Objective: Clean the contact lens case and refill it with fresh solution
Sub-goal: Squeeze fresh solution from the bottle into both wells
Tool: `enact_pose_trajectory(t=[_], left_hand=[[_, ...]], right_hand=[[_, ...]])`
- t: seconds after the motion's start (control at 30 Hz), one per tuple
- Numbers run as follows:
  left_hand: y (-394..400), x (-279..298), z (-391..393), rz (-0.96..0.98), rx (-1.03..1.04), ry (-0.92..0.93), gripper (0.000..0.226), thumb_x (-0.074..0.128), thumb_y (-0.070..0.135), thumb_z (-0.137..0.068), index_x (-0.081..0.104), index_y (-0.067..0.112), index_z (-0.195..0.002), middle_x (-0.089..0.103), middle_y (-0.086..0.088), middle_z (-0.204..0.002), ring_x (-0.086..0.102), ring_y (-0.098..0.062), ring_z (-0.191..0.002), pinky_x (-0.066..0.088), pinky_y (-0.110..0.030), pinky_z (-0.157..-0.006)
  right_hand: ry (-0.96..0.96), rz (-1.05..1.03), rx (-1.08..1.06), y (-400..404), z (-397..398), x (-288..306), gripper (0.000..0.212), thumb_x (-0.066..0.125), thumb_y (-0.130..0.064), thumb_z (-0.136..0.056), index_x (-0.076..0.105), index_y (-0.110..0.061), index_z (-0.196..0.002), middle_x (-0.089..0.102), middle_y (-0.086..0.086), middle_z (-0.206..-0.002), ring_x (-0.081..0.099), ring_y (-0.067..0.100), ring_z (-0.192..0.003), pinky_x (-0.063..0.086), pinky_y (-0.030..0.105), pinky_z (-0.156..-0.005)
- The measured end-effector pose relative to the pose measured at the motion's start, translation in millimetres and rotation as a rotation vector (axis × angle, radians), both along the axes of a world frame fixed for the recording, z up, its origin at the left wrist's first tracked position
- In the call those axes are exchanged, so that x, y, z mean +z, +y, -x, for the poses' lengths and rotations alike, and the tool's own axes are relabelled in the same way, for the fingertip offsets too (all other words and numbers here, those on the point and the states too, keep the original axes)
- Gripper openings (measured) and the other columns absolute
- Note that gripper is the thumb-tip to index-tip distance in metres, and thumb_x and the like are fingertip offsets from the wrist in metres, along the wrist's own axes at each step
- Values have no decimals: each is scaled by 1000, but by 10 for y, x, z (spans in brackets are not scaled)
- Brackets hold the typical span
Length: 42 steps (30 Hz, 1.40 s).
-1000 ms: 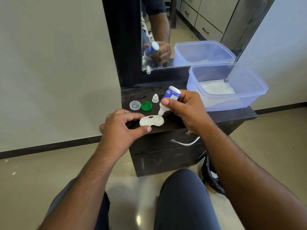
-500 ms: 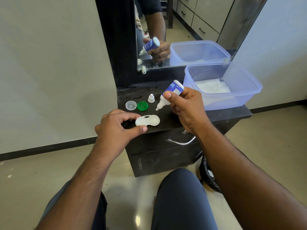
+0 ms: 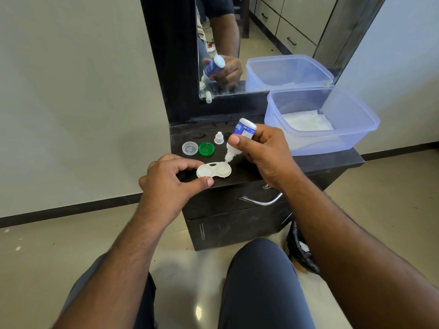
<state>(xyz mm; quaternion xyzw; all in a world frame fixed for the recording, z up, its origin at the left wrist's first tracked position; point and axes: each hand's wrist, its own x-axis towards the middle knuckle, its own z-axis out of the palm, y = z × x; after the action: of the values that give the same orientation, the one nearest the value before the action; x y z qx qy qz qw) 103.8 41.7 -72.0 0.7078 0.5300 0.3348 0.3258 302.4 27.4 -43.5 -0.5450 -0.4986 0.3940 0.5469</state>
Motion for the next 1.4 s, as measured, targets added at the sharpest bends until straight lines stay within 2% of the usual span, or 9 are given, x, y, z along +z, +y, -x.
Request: enact_pose_trajectory(t=[0.13,0.33,0.47,0.63,0.9,1.03,1.2,1.4], left_hand=[[4,-7,9,-4,0,-1,25,71,63,-54,62,64,-77,62,16,-93,57,-16,-96,47,-57,-81],[-9,-6,6,-15,-4,-12,25,74,59,-56,63,61,-78,61,16,-92,56,-18,-96,46,-59,-82],[0,-3,5,-11,4,-11,25,74,59,-55,63,61,-77,61,15,-92,56,-18,-97,46,-58,-82],[8,-10,9,-12,-1,1,26,82,49,-63,63,59,-78,61,15,-94,55,-16,-97,47,-58,-81],[1,-20,-1,-28,8,12,29,83,48,-62,70,49,-89,60,16,-91,56,-15,-95,48,-56,-81],[3,-13,-10,-27,12,7,28,82,49,-62,69,50,-87,60,17,-90,55,-15,-94,47,-56,-80],[-26,49,-46,-25,17,21,33,83,48,-62,72,41,-93,60,15,-91,55,-15,-96,48,-56,-81],[-41,52,12,-12,43,35,36,83,49,-61,72,40,-94,60,14,-91,55,-14,-94,48,-56,-80]], right_hand=[[-11,2,-8,-1,9,-5,10,71,-17,-83,68,-8,-88,66,-10,-65,57,-2,-55,42,9,-55],[-19,4,-10,0,0,-9,15,71,-16,-83,68,-5,-92,67,-1,-72,56,-2,-55,42,9,-54],[-28,5,-11,5,7,-16,14,71,-16,-84,68,-6,-92,67,-2,-73,57,-2,-56,42,10,-55],[-53,9,-17,16,4,-22,17,71,-18,-84,68,-5,-95,67,-2,-75,57,-2,-56,41,10,-55],[-84,6,-10,-2,11,-11,18,70,-18,-84,68,-5,-97,68,-3,-77,59,-3,-59,43,10,-56],[-63,2,13,-7,-3,2,12,70,-15,-84,69,-7,-92,69,-11,-68,59,-3,-59,43,10,-56],[-65,14,-14,-23,-24,9,17,72,-22,-81,69,-10,-94,71,-5,-78,62,-1,-66,46,12,-60],[-9,27,-6,-8,34,0,10,73,-21,-81,69,-13,-86,65,-10,-62,54,1,-55,42,18,-54]])
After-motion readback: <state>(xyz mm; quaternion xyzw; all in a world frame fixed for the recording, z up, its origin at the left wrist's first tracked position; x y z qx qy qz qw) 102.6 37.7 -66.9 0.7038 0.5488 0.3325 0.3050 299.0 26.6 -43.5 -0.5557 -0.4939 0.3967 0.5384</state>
